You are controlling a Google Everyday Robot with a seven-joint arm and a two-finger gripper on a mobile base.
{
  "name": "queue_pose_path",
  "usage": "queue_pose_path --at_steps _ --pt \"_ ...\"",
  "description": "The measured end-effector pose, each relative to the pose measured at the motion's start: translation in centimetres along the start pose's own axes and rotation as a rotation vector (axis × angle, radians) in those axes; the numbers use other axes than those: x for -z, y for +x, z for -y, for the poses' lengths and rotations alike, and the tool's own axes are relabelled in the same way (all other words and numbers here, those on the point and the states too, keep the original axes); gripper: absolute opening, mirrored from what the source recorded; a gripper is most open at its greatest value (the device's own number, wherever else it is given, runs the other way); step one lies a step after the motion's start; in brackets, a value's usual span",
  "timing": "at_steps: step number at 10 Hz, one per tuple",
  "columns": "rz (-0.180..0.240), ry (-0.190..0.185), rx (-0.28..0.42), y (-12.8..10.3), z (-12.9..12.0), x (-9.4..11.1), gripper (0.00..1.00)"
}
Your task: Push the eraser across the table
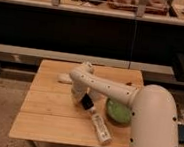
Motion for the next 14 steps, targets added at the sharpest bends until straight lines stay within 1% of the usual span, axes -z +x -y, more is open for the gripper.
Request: queue_pose_path --at_steps 3,4,6,7,8,10,12,14 --pt "-0.006 -0.011 -0.037 -1.5 -1.8 0.2 0.25" --pt "-0.007 -0.02 -0.049 -2.1 -2.4 0.3 0.25" --pt "-0.01 -0.05 -0.07 -3.0 -3.9 0.8 0.25" --pt "-0.021 -0.065 -0.081 -3.1 -4.6 1.1 0.25" --pt "-0.042 -0.077 -0.092 -2.7 -5.1 1.3 0.25" --pt "-0.117 -0.101 -0.108 -0.6 -5.3 1.4 0.25" --pt "-0.223 -0.124 -0.12 2.3 -4.8 1.5 0.25" --pt "-0.274 -0.141 -0.125 3.4 -4.8 1.9 0.25"
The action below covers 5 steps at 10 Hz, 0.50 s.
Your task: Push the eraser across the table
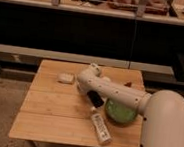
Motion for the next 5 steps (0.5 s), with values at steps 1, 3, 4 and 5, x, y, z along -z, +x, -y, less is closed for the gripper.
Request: queue_pose_path --at_steps 1,3,4,5 --pt "-0.015 -0.005 0.001 0.08 0.05 0.06 0.25" --pt "-0.019 -0.006 -0.002 -0.06 -0.13 0.12 0.25" --pt "-0.019 -0.005 0.0 0.05 0.02 0.14 0.25" --pt "-0.02 -0.004 0.002 0.13 0.13 0.13 0.25"
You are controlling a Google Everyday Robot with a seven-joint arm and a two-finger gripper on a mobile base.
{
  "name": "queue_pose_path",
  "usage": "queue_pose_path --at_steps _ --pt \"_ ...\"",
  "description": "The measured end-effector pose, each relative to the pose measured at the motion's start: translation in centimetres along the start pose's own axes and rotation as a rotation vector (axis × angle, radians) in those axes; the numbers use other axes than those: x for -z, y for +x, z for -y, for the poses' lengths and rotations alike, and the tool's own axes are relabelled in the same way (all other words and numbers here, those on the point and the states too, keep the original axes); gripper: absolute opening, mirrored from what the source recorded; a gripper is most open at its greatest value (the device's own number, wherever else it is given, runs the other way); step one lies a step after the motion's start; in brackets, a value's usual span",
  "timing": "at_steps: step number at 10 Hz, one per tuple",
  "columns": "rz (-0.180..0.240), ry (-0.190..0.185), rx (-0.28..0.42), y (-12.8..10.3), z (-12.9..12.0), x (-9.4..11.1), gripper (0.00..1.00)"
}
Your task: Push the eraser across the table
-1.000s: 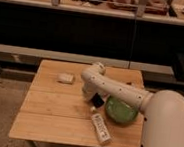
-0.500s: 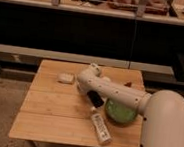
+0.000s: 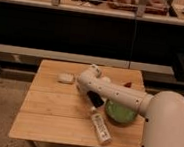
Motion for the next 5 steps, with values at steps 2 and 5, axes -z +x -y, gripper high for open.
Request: queue_pose_path --at_steps 2,5 --pt "0.0 0.0 -0.001 -0.02 -0.06 0.02 0.25" --pt "-0.001 0.0 -0.001 0.01 -0.03 0.04 0.37"
